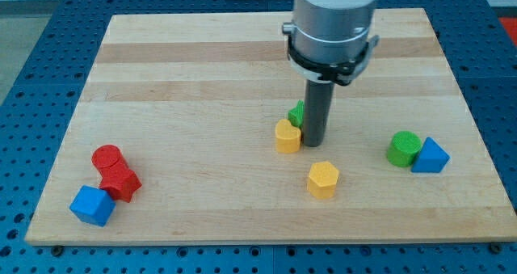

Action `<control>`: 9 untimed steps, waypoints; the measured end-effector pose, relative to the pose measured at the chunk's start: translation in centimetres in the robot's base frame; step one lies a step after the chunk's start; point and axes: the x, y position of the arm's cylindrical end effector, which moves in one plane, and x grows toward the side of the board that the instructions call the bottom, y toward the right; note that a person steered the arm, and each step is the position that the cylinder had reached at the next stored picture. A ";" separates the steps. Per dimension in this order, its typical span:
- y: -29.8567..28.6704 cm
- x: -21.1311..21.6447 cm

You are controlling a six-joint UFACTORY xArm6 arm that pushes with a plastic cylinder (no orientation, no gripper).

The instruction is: Move the blue triangle above the green star

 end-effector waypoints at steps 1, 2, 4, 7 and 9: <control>-0.9 -1.7; -1.4 -4.0; -1.4 -4.0; 2.5 2.6; 8.9 7.5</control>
